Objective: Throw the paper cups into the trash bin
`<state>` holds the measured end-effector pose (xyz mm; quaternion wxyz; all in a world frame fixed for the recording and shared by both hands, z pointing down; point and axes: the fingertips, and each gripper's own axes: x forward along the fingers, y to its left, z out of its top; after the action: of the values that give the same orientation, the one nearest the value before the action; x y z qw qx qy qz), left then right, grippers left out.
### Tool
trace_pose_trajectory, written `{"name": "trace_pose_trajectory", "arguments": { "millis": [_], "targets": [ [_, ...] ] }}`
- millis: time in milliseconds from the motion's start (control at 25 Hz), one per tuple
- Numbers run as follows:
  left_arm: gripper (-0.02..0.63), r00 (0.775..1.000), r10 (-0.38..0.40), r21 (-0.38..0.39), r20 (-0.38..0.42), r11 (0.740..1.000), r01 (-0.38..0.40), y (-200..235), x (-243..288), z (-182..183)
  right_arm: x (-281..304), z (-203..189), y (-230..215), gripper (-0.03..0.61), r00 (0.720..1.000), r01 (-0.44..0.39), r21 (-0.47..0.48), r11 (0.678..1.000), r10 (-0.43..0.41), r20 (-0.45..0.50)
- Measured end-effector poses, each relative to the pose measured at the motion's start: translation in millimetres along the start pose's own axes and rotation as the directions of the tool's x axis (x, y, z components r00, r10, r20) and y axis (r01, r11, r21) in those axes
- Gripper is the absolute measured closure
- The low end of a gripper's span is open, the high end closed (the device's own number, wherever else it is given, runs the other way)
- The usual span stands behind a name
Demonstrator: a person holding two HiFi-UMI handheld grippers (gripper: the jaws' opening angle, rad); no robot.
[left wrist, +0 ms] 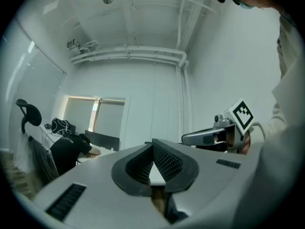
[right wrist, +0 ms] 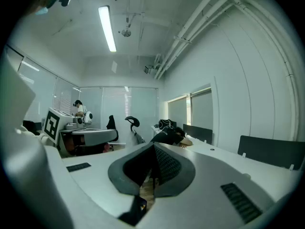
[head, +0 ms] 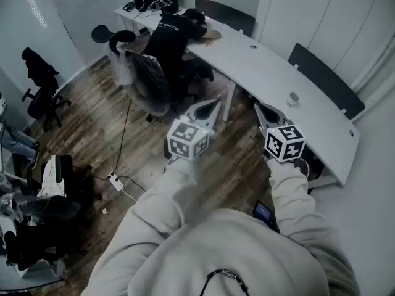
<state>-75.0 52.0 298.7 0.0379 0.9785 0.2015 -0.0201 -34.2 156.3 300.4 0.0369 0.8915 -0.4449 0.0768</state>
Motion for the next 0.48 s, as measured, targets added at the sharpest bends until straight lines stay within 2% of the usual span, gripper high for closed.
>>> {"name": "trace_pose_trajectory", "arguments": {
  "millis": [280,480],
  "targets": [
    [0.626,1.0,-0.001,0.003,-0.011,1.0,0.001,-2.2,-5.5,-4.4,-1.2,-1.7,11.9,0.56,1.0,-0.006,-0.04,0.999,0.006,0.008],
    [0.626,1.0,-0.018,0.004,-0.012,1.0,0.018,-9.0,-5.3,-5.1,-1.9,3.5,17.3,0.56,0.999,-0.026,-0.028,0.999,0.026,0.019]
  ]
}}
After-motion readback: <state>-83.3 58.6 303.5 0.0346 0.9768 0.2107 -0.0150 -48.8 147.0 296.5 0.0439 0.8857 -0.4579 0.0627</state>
